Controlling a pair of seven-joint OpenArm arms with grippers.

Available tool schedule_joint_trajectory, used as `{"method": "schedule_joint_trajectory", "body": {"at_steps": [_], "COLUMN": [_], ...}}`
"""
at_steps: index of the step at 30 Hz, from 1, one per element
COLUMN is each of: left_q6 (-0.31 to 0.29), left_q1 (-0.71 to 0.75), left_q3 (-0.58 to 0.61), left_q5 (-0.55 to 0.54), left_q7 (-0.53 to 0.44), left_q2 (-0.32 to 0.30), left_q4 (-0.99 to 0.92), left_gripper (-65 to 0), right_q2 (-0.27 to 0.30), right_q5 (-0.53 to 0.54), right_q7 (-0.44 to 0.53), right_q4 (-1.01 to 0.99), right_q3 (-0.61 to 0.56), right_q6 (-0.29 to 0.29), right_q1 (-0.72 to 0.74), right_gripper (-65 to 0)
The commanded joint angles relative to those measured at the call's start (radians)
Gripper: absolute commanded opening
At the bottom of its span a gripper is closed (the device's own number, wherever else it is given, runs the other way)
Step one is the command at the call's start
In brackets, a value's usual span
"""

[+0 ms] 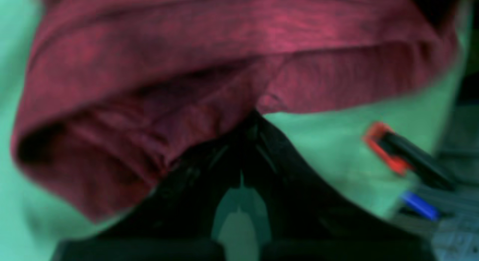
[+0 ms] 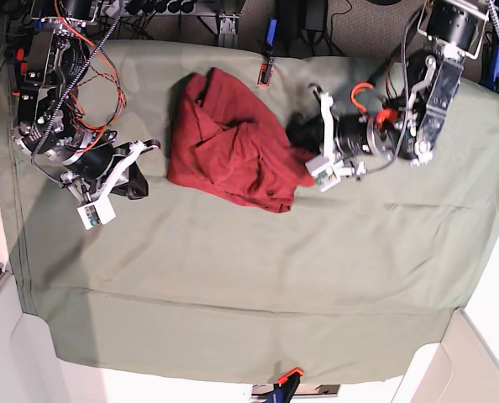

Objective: Fold the T-shirt properly
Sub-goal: 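Grasp the bundle edge with the left gripper and drag it toward the table center, then tuck and flatten the bundle's loose edge with the left gripper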

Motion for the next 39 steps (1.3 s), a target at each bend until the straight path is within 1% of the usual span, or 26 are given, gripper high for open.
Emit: {"method": "schedule_joint_trajectory", "body": {"at_steps": [1, 9, 11, 15, 18, 19, 20, 21, 22, 24, 25, 26, 27, 29, 31, 34, 35, 37, 39], "left_q6": [0.033, 0.033, 0.033, 0.033, 0.033, 0.033, 0.033, 0.033, 0.033, 0.033, 0.033, 0.033, 0.033, 0.033, 0.033, 0.033, 0.033, 0.033, 0.033], "left_q1": [-0.042, -0.227, -0.273, -0.372, -0.445, -0.465, -0.480, -0.489, -0.499, -0.504, -0.499, -0.489, -0.473, -0.419, -0.348, -0.244, -0.213, -0.161, -0.132], "left_q3": [-0.012, -0.012, -0.012, -0.012, -0.012, -0.012, -0.012, -0.012, -0.012, -0.012, -0.013, -0.015, -0.018, -0.018, -0.018, -0.016, -0.014, -0.011, -0.011], "left_q5": [0.026, 0.027, 0.037, 0.095, 0.093, 0.079, 0.038, -0.037, -0.155, -0.451, -0.560, -0.608, -0.625, -0.644, -0.647, -0.610, -0.590, -0.559, -0.517], "left_q7": [-0.008, -0.022, -0.043, -0.124, -0.113, -0.092, -0.058, -0.003, 0.074, 0.228, 0.288, 0.333, 0.357, 0.366, 0.366, 0.360, 0.346, 0.309, 0.287], "left_q2": [-0.013, -0.014, -0.014, -0.013, -0.015, -0.019, -0.027, -0.040, -0.059, -0.108, -0.134, -0.159, -0.183, -0.225, -0.240, -0.216, -0.209, -0.191, -0.145], "left_q4": [-0.014, -0.167, -0.212, -0.333, -0.427, -0.447, -0.457, -0.456, -0.453, -0.420, -0.388, -0.347, -0.295, -0.166, -0.009, 0.226, 0.278, 0.330, 0.332], "left_gripper": [-65.0, -65.0, -65.0, -65.0, -65.0, -65.0, -65.0, -65.0, -65.0, -65.0, -65.0, -65.0, -65.0, -65.0, -65.0, -65.0, -65.0, -65.0, -65.0], "right_q2": [0.005, 0.005, 0.005, 0.005, 0.005, 0.005, 0.005, 0.005, 0.005, 0.005, 0.005, 0.005, 0.005, 0.005, 0.005, 0.002, -0.005, -0.018, -0.020], "right_q5": [0.014, 0.014, 0.014, 0.017, 0.037, 0.045, 0.049, 0.051, 0.051, 0.050, 0.048, 0.047, 0.047, 0.047, 0.048, 0.048, 0.047, 0.047, 0.040], "right_q7": [0.019, 0.019, 0.019, 0.019, 0.019, 0.019, 0.019, 0.019, 0.019, 0.019, 0.019, 0.019, 0.019, 0.019, 0.026, 0.044, 0.044, 0.041, 0.043], "right_q4": [0.016, 0.016, 0.016, 0.016, 0.016, 0.016, 0.016, 0.016, 0.016, 0.016, 0.016, 0.016, 0.016, 0.016, 0.016, 0.016, 0.016, 0.010, -0.019], "right_q3": [0.003, 0.002, 0.002, 0.002, 0.002, 0.002, 0.002, 0.002, 0.002, 0.002, 0.002, 0.002, 0.003, 0.003, 0.002, 0.002, 0.002, 0.002, 0.002], "right_q6": [0.003, 0.003, 0.003, 0.003, 0.003, 0.003, 0.003, 0.003, 0.003, 0.003, 0.003, 0.003, 0.003, 0.003, 0.003, 0.003, 0.003, 0.003, 0.003], "right_q1": [0.016, 0.016, 0.016, 0.016, 0.016, 0.016, 0.016, 0.016, 0.016, 0.016, 0.016, 0.016, 0.016, 0.016, 0.016, 0.019, 0.019, 0.018, 0.019], "right_gripper": [-65.0, -65.0, -65.0, -65.0, -65.0, -65.0, -65.0, -65.0, -65.0, -65.0, -65.0, -65.0, -65.0, -65.0, -65.0, -65.0, -65.0, -65.0, -65.0]}}
